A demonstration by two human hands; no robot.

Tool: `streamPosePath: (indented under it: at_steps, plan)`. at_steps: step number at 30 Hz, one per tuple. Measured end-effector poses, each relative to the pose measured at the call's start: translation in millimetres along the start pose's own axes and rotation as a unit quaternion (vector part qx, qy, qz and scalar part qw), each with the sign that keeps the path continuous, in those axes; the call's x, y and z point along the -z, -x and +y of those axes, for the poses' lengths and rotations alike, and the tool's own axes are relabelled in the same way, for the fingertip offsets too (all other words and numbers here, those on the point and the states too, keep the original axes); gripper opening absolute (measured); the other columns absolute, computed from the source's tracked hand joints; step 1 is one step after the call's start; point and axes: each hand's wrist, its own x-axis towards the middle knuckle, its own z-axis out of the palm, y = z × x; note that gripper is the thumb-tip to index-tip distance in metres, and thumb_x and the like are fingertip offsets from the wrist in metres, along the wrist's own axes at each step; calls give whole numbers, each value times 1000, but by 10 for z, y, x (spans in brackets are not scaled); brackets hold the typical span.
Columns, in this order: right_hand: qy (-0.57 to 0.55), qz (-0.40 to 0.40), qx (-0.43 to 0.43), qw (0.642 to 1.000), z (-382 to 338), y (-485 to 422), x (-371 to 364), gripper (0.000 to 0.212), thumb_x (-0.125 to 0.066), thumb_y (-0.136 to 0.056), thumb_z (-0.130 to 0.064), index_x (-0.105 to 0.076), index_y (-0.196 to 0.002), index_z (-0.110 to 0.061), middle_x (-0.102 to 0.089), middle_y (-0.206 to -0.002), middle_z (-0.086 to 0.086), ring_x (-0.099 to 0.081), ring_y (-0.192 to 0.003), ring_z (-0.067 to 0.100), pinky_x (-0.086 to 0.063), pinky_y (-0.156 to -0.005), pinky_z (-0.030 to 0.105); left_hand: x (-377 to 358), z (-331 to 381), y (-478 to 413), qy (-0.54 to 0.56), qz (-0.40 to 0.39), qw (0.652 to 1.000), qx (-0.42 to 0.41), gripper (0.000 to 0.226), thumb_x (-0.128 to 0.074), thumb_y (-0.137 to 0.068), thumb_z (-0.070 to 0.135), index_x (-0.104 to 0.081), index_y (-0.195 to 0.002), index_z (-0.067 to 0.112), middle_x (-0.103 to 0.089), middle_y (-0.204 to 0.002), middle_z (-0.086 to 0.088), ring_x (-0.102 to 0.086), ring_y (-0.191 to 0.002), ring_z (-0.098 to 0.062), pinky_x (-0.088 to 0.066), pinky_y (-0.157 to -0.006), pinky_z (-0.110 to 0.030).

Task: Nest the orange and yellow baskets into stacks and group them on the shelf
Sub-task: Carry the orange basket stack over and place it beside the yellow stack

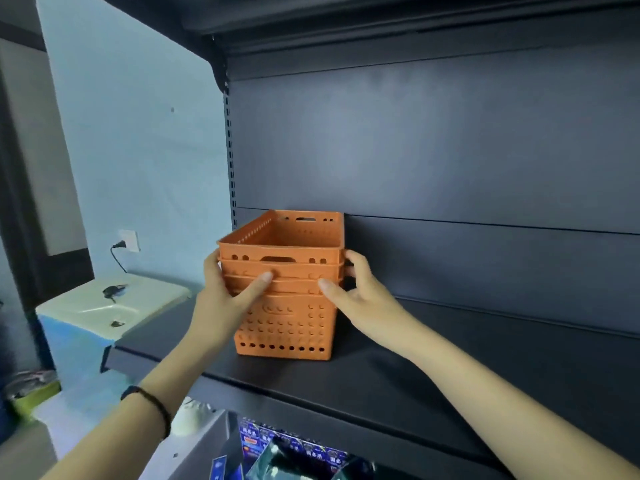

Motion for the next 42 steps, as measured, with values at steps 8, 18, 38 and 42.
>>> streamPosePath:
  at_steps: [8, 18, 38, 42]
  plan:
    - [-37, 200, -76, 976, 274, 49, 359, 59, -40, -95, -53, -23, -146, -28, -40, -147, -1, -42, -130, 15, -34, -102, 31, -374, 119, 252, -87, -44, 988, -118, 54, -40, -73, 79, -33, -115, 47, -45, -127, 9, -63, -89, -15, -52, -74, -38]
    - [-48, 248, -18, 967, 533, 220, 591, 75, -42, -74, -80, -31, -140, -47, -44, -143, -11, -41, -134, 8, -34, -111, 48, -1252, 308, 134, -347, -37, 848, -399, 50, -38, -93, 51, -32, -143, 48, -53, -106, -1, -50, -92, -22, -41, -77, -39]
    - [-74, 122, -99, 985, 1033, 102, 971, 97, -66, -70, -49, -9, -147, -37, -49, -126, -26, -49, -109, -11, -41, -83, 11, -1061, -387, -623, 170, -120, 976, 72, 115, -79, -47, 59, -23, -144, 33, -54, -127, 15, -51, -113, 3, -41, -97, -29]
    - [-68, 157, -92, 981, 1034, 90, 876, 104, -72, -64, -48, -11, -147, -36, -56, -120, -24, -54, -111, -4, -46, -99, 28, -968, -419, -603, 197, -152, 967, 58, 119, -85, -38, 61, -30, -140, 33, -57, -125, 13, -55, -112, 2, -44, -84, -19]
